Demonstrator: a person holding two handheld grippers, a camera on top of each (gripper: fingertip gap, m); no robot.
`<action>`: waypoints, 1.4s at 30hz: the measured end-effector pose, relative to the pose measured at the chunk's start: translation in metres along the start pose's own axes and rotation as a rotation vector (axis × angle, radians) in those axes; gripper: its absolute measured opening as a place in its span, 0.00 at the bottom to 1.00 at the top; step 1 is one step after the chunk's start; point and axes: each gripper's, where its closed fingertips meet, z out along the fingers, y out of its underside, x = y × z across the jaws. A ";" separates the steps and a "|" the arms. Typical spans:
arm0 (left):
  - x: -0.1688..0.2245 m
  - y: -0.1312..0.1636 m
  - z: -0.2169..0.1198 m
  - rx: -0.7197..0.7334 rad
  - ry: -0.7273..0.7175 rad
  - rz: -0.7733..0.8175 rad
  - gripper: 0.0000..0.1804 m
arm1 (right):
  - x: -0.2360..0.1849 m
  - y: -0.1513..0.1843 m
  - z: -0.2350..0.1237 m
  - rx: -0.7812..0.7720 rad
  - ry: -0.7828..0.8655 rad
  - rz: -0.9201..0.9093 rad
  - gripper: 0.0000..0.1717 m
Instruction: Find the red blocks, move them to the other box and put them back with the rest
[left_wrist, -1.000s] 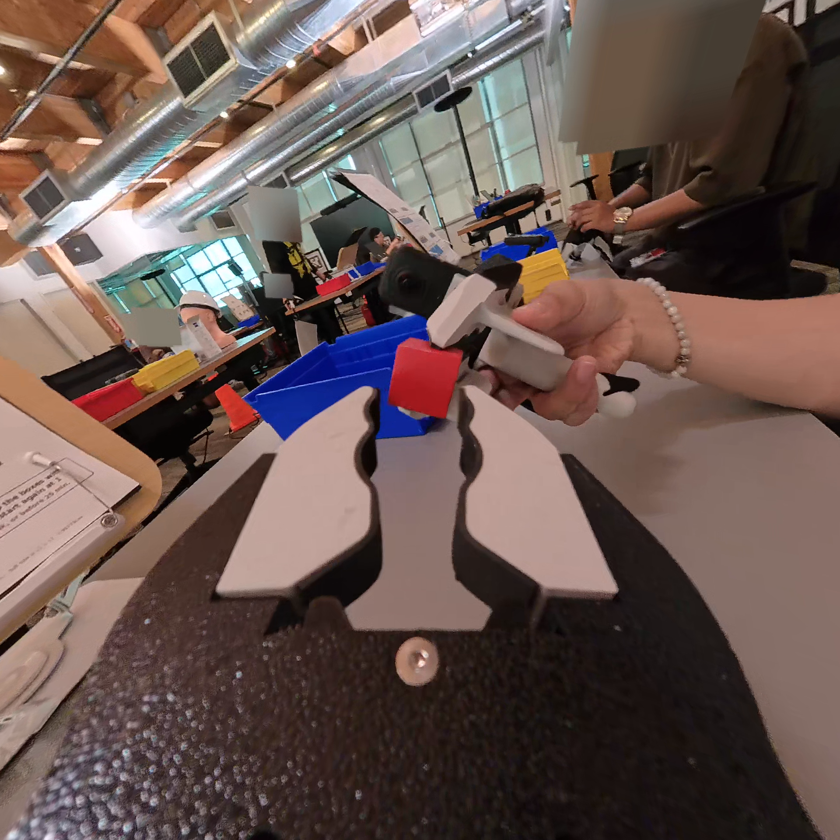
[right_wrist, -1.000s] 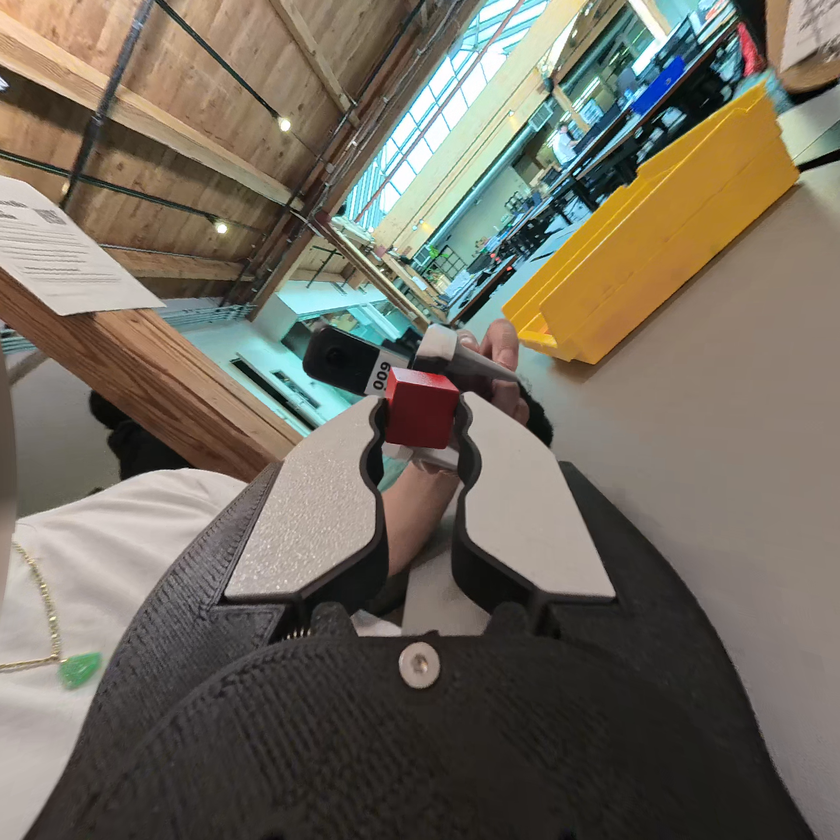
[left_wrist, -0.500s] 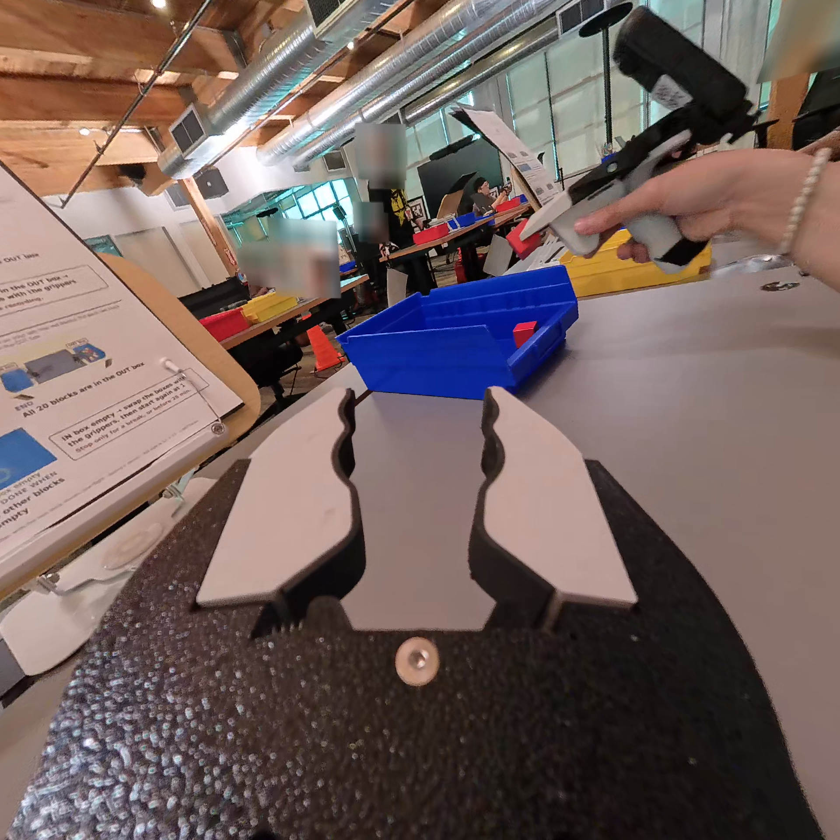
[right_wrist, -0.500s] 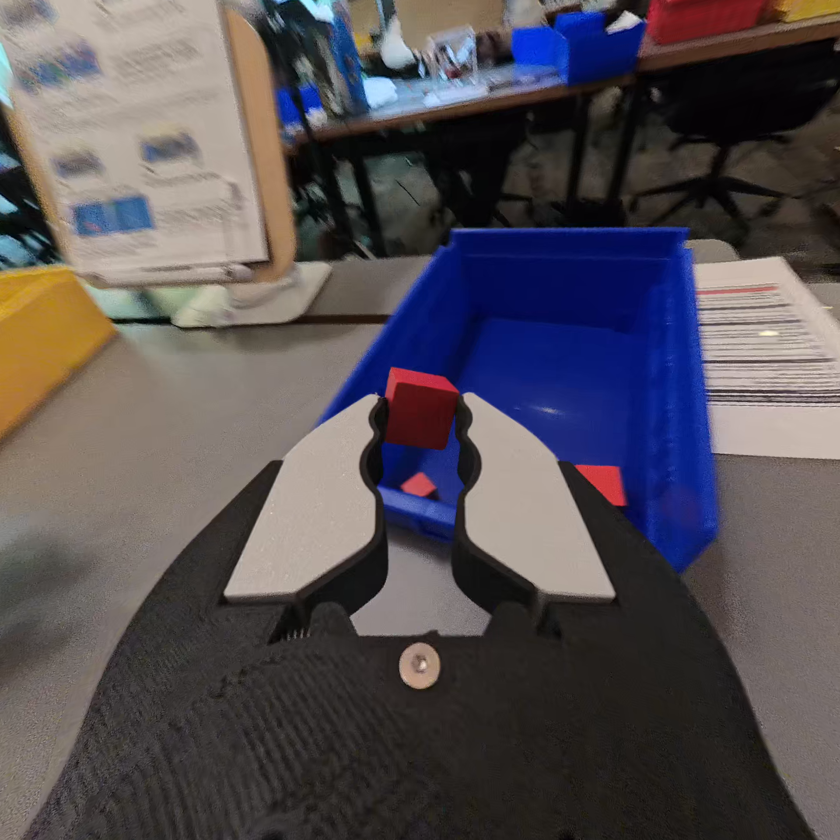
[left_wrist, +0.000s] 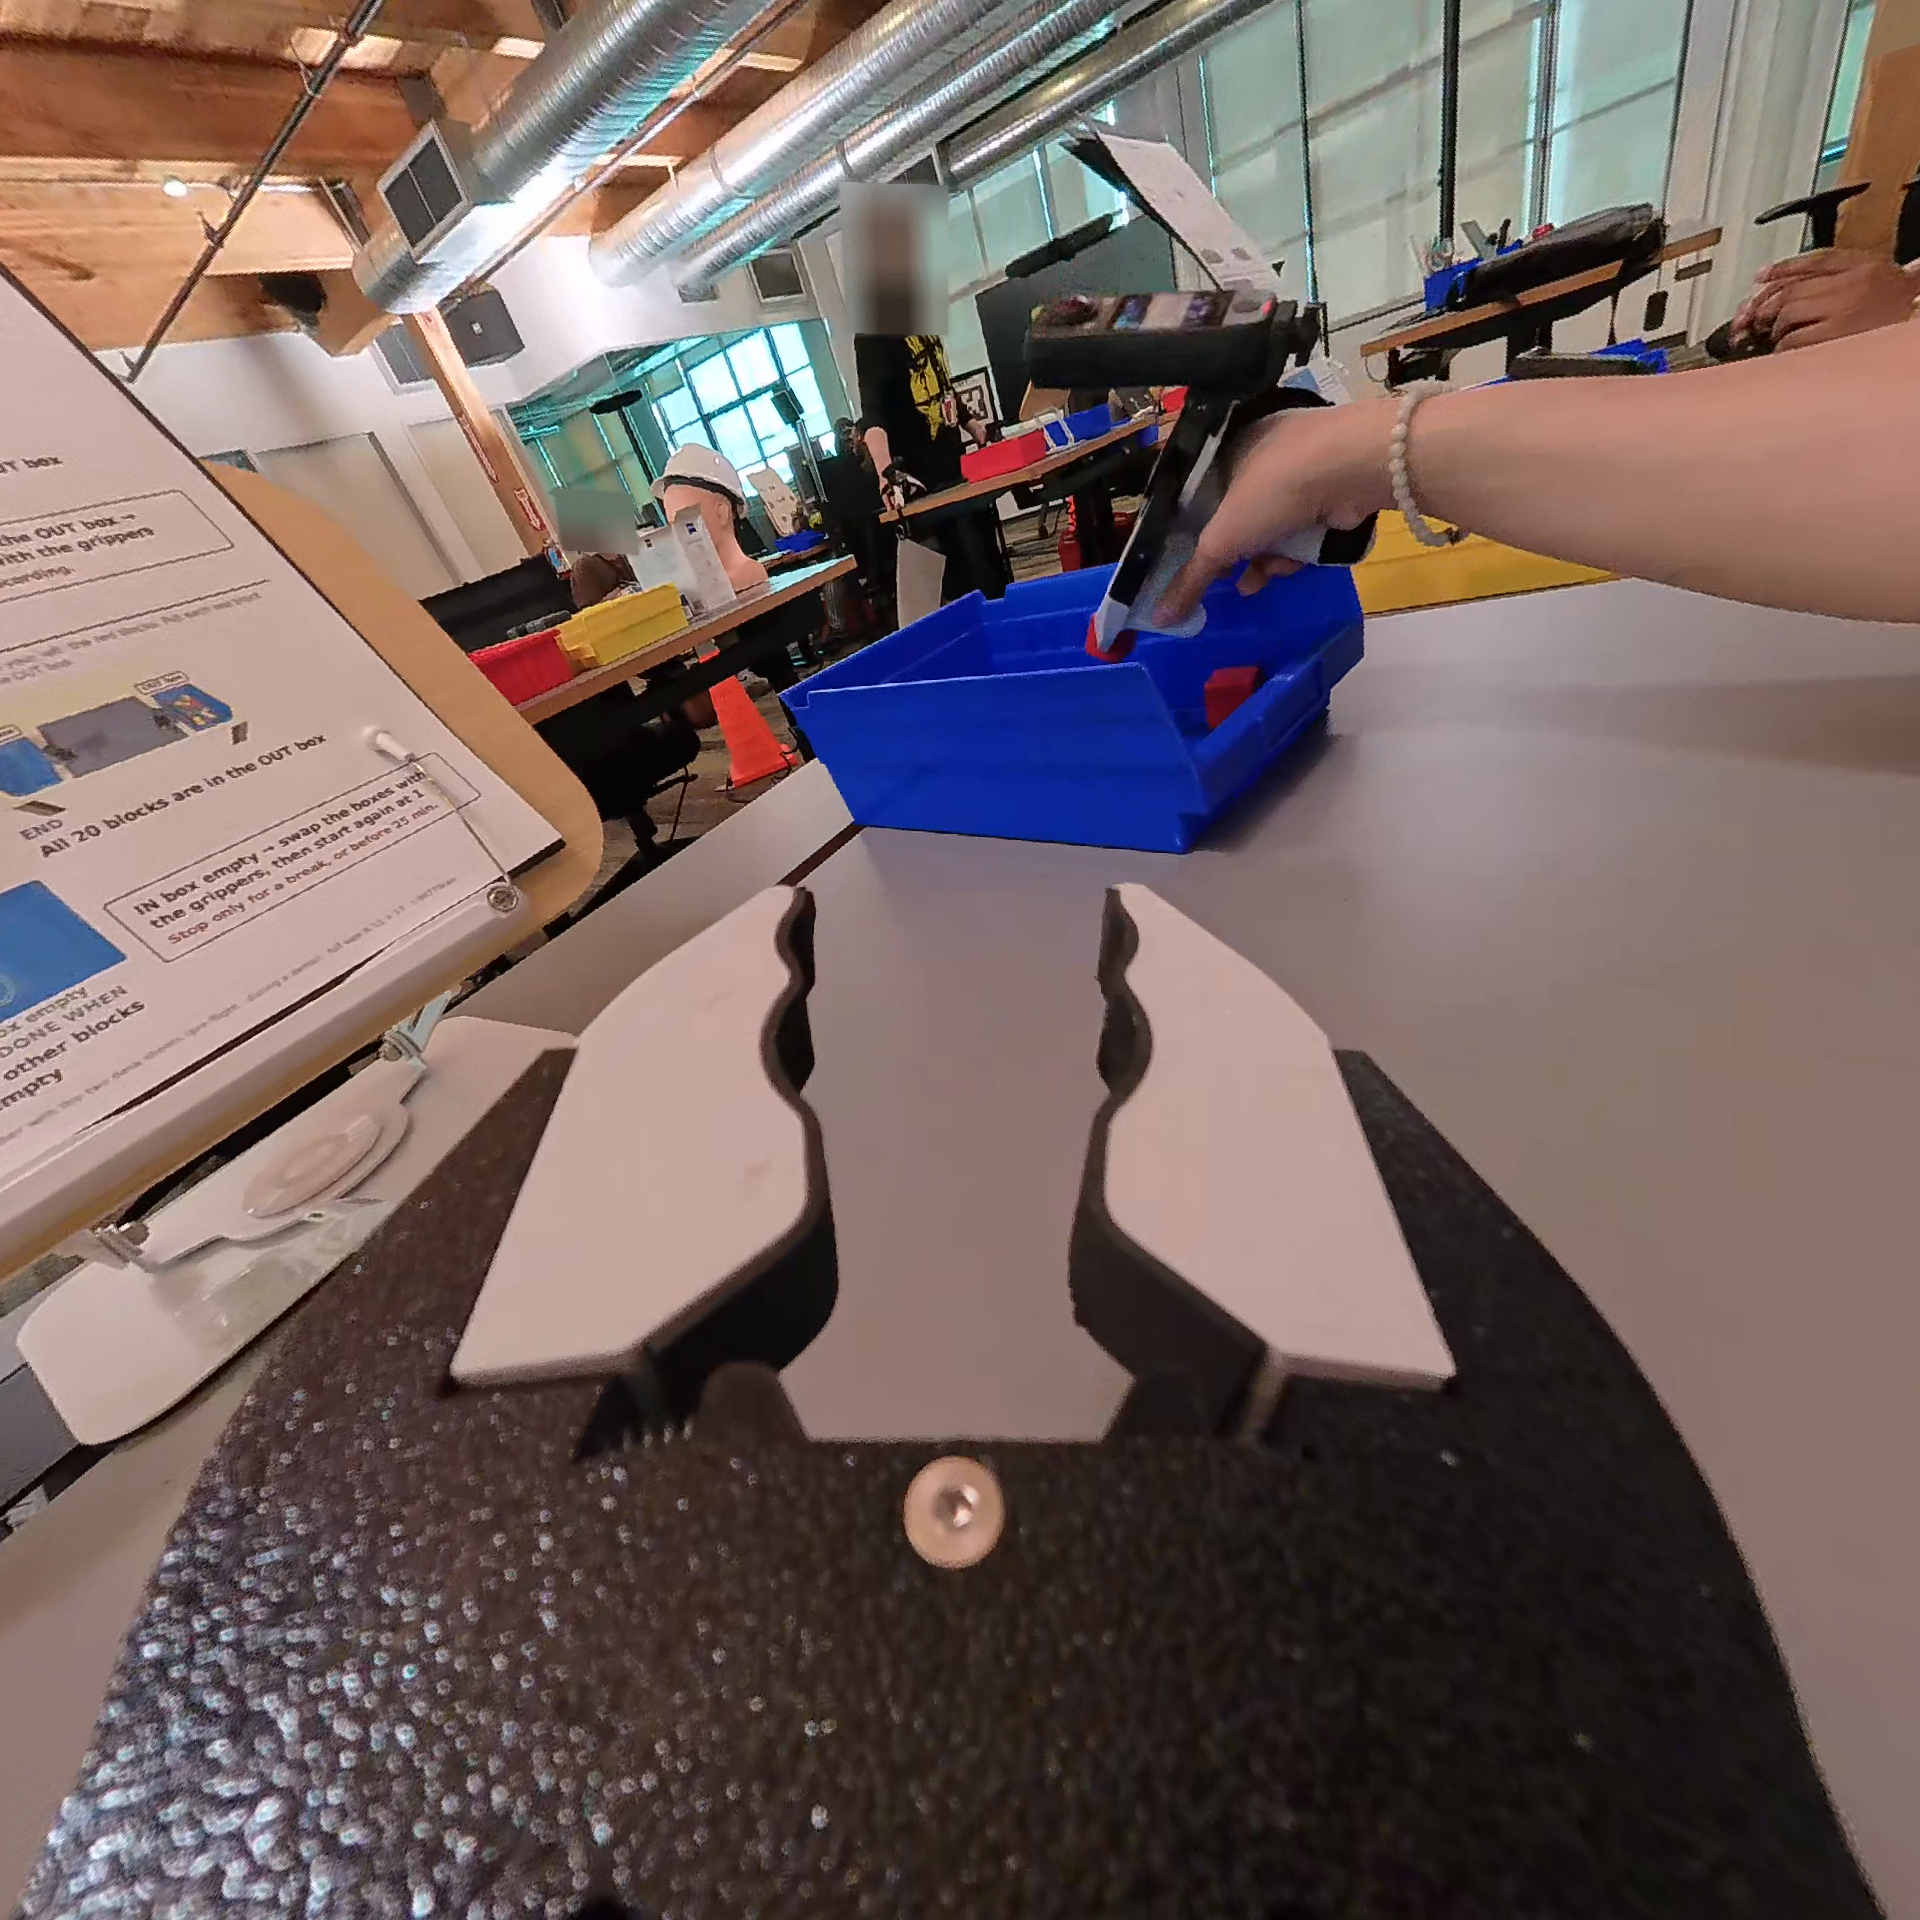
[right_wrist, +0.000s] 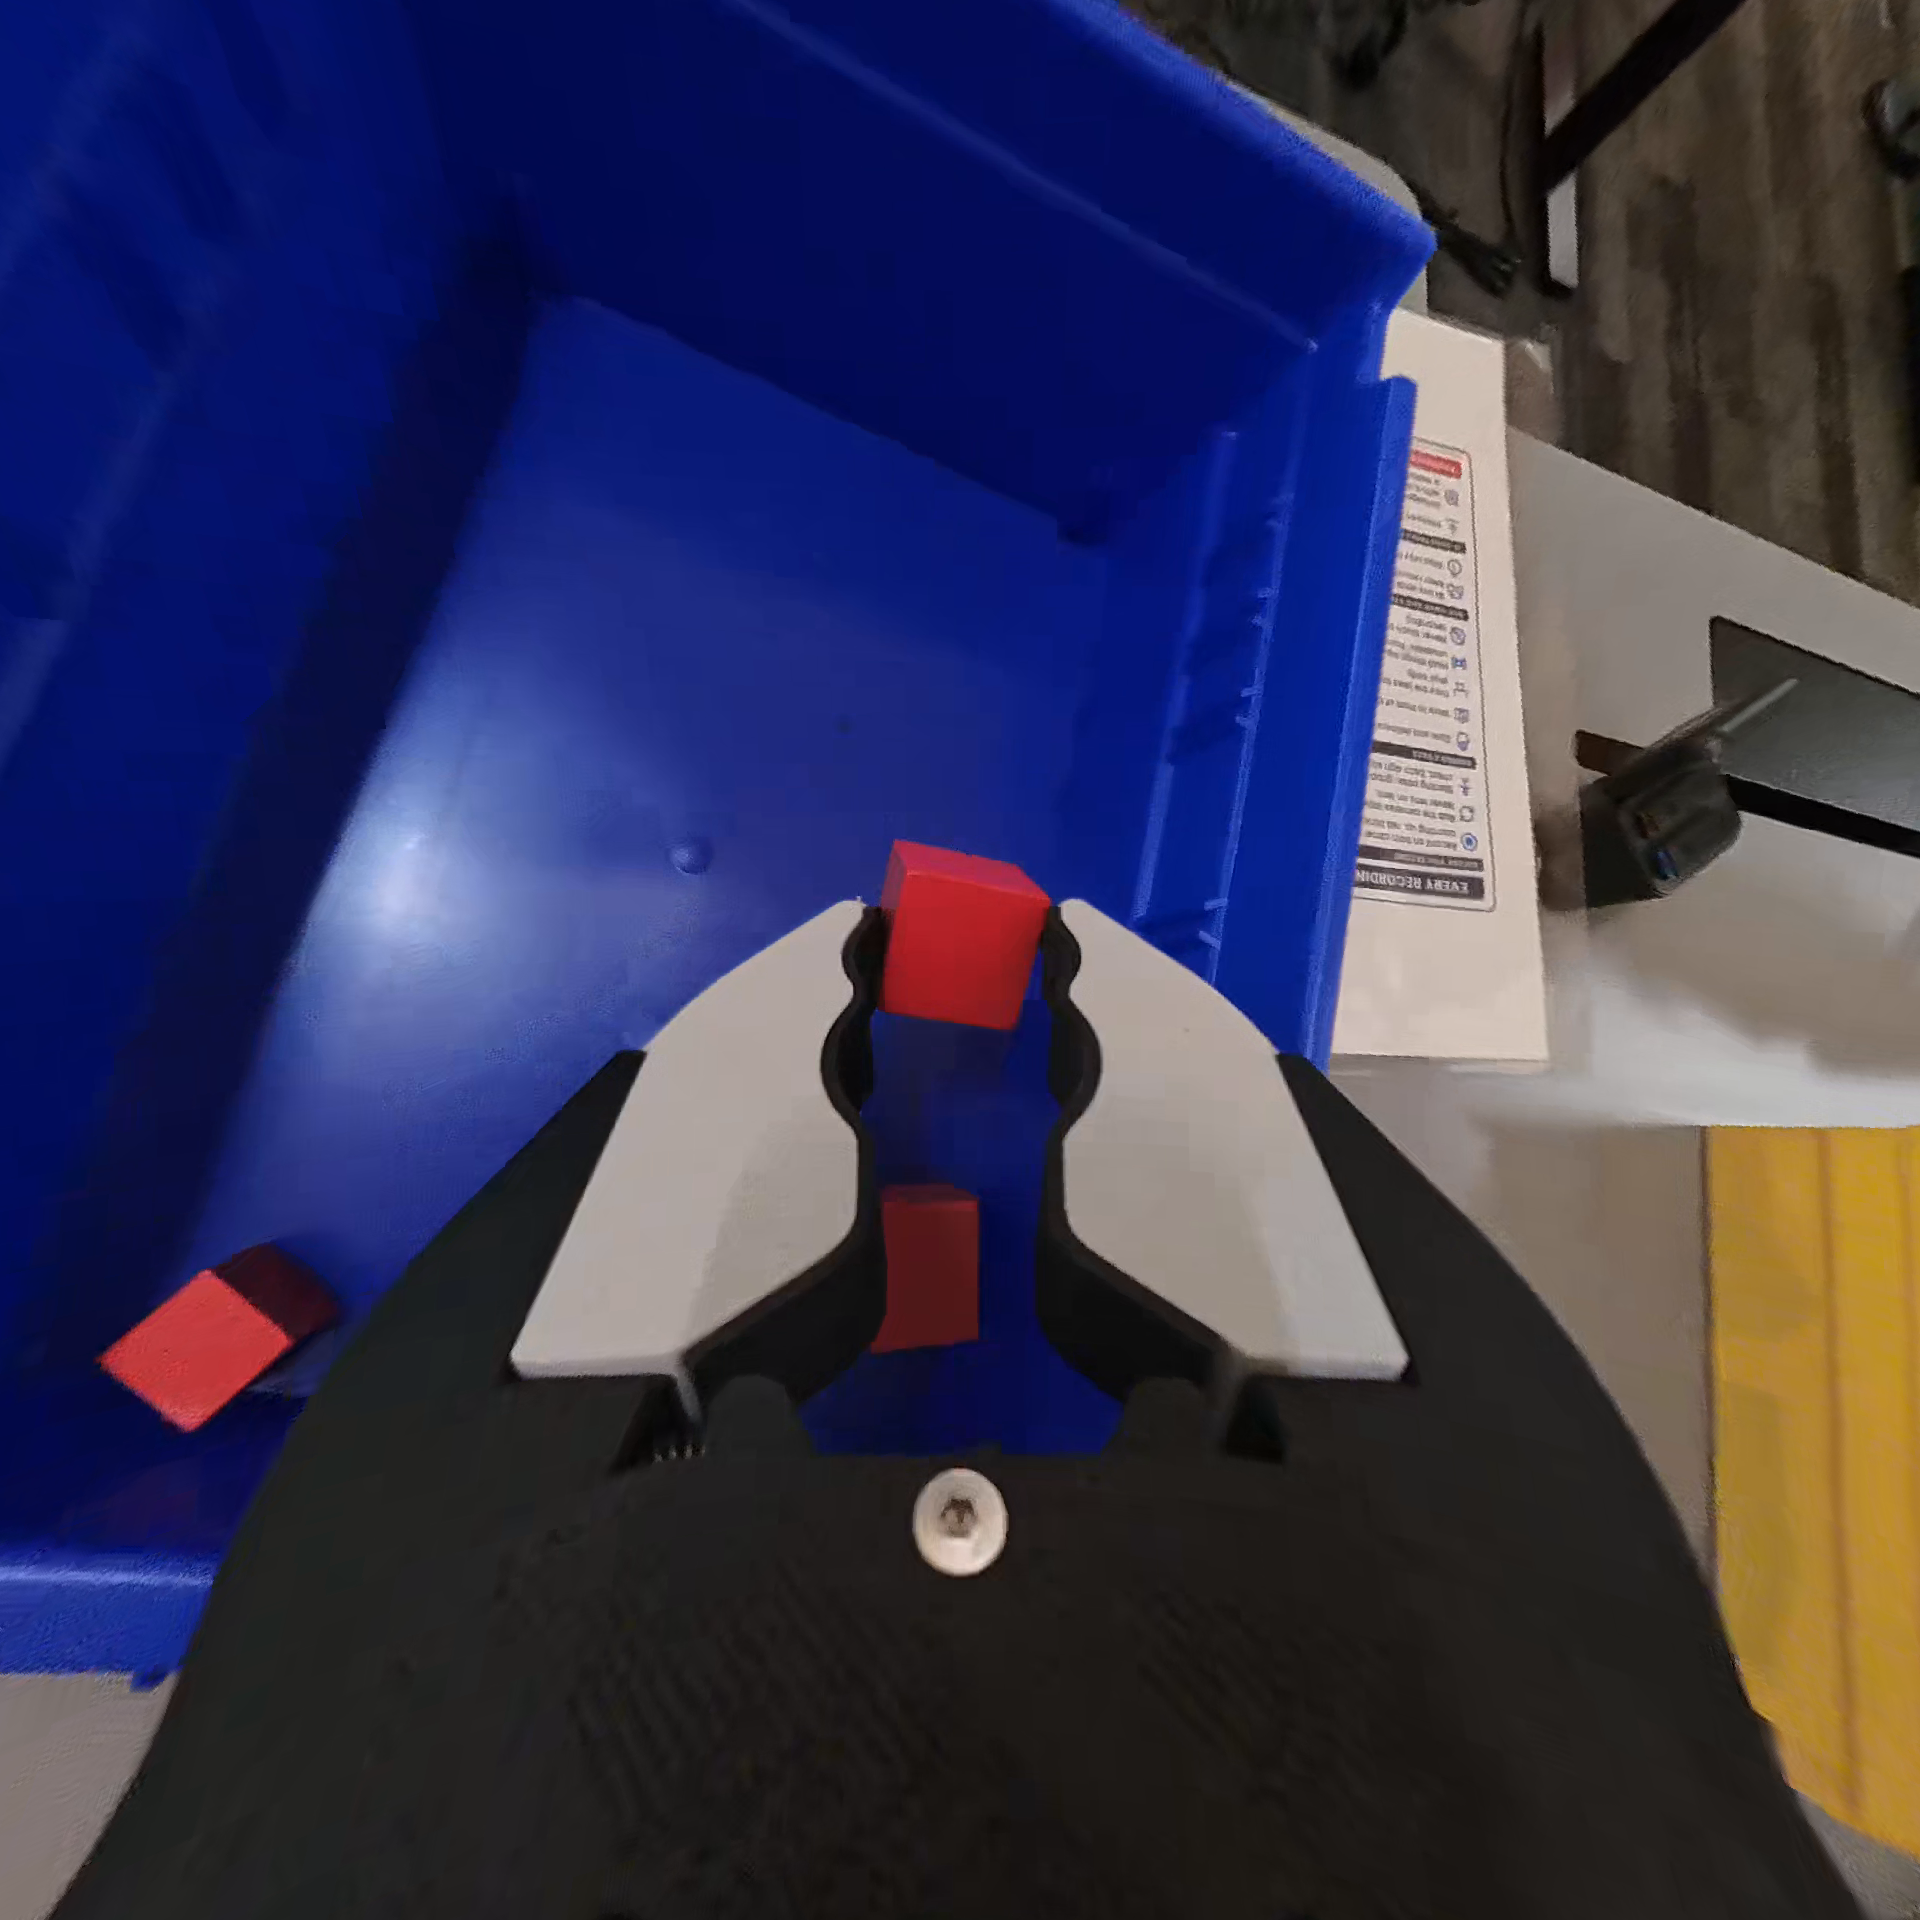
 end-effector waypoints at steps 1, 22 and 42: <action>0.000 0.000 0.000 0.001 -0.001 -0.003 0.29 | 0.001 0.001 0.002 -0.012 0.011 -0.016 0.18; -0.042 -0.027 -0.032 0.039 -0.124 -0.116 0.29 | -0.142 -0.026 -0.160 0.676 -0.494 0.206 0.35; -0.194 0.131 -0.222 -1.032 -0.455 -0.807 0.34 | -0.187 -0.012 -0.190 0.783 -0.525 0.110 0.41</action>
